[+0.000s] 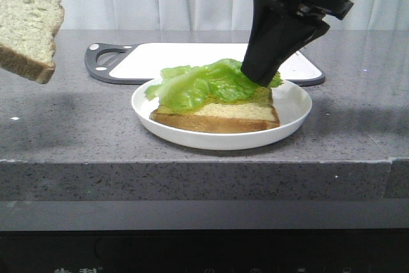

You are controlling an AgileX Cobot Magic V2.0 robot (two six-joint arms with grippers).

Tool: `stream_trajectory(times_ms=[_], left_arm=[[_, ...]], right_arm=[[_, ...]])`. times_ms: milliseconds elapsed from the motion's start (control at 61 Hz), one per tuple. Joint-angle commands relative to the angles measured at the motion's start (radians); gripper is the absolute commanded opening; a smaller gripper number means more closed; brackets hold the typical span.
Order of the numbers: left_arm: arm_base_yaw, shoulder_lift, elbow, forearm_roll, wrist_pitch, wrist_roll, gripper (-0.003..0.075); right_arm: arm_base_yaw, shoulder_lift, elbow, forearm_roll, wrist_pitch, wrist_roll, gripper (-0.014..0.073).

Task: Left arm grabs bread, right arm adds lettuce
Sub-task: 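Lower the lettuce onto the bottom slice, open the right gripper, withdraw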

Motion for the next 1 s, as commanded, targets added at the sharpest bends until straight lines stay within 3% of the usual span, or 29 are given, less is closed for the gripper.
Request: stream_trajectory(times_ms=[0, 164, 393, 475, 820, 984], left_arm=[[0.001, -0.008, -0.027, -0.030, -0.064, 0.000, -0.0019], [0.001, -0.008, -0.027, -0.030, -0.064, 0.000, -0.0019], [0.001, -0.008, -0.027, -0.030, -0.064, 0.000, -0.0019], [0.001, -0.008, -0.027, -0.030, -0.064, 0.000, -0.0019], [0.001, -0.008, -0.027, -0.030, -0.066, 0.000, -0.0019], [0.001, -0.008, -0.027, -0.030, -0.079, 0.000, -0.0019]], right_arm=[[-0.001, -0.024, -0.025, 0.009, -0.030, -0.013, -0.0055], [-0.001, -0.025, -0.025, 0.007, -0.025, -0.013, 0.0018], [-0.001, -0.034, -0.040, 0.005, 0.008, -0.012, 0.0307], [-0.001, -0.052, -0.060, -0.001, 0.025, -0.012, 0.0360], [-0.001, -0.151, -0.140, -0.028, 0.077, 0.000, 0.0345], [-0.001, -0.174, -0.140, -0.038, 0.107, 0.000, 0.0120]])
